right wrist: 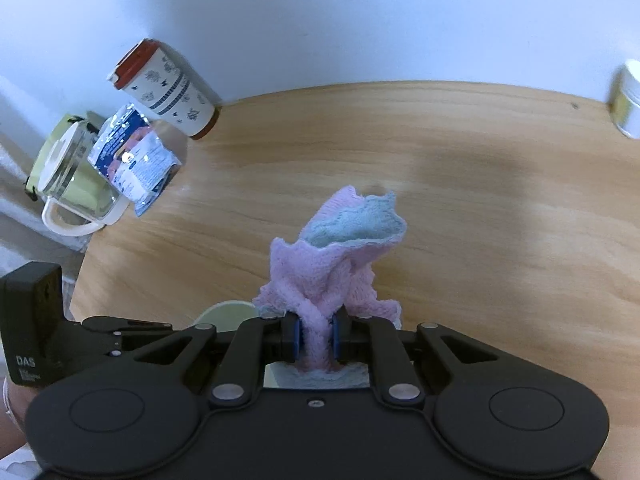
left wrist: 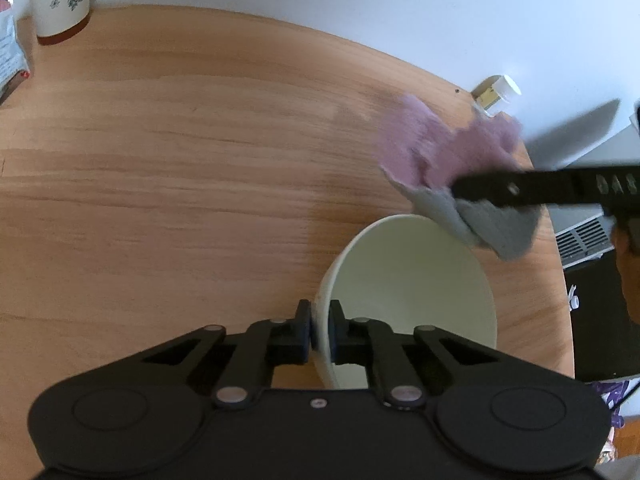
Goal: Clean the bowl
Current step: 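Lift the cloth out of the bowl with the right gripper while the left gripper tilts the bowl, then wipe the outer wall of the bowl with the cloth in the right gripper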
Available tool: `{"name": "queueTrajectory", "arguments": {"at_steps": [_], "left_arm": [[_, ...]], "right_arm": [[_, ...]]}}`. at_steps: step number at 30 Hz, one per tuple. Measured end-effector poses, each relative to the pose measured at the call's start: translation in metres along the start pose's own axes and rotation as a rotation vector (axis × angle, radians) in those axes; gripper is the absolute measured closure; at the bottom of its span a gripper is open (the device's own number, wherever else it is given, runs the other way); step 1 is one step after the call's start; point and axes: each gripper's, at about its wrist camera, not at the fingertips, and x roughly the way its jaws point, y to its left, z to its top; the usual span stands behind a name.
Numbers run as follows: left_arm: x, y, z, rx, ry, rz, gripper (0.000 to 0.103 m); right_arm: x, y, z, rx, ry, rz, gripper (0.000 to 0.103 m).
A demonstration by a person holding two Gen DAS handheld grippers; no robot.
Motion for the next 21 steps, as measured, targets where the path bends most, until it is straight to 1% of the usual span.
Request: {"name": "queueTrajectory", "arguments": {"at_steps": [4, 6, 8, 10, 12, 14, 21], "left_arm": [[-0.004, -0.004, 0.0, 0.039, -0.016, 0.016, 0.096], [-0.005, -0.006, 0.0, 0.055, -0.019, 0.023, 0.096], [-0.007, -0.008, 0.0, 0.072, -0.031, 0.029, 0.096], [-0.012, -0.012, 0.0, 0.112, -0.072, 0.038, 0.095], [-0.015, -0.016, 0.001, 0.141, -0.083, 0.047, 0.095], [-0.017, -0.02, 0.0, 0.177, -0.091, 0.057, 0.095], [-0.018, -0.032, -0.002, 0.244, -0.132, 0.076, 0.095]], "right_arm": [[0.015, 0.009, 0.015, -0.022, 0.042, 0.027, 0.086], [0.025, 0.015, 0.023, -0.026, 0.085, 0.039, 0.086], [0.032, 0.016, 0.028, -0.003, 0.124, 0.039, 0.086], [0.04, 0.017, 0.037, 0.032, 0.156, 0.071, 0.086], [0.043, 0.02, 0.041, 0.033, 0.174, 0.094, 0.086], [0.05, 0.023, 0.045, 0.056, 0.215, 0.114, 0.086], [0.068, 0.042, 0.051, 0.02, 0.307, 0.118, 0.086]]}}
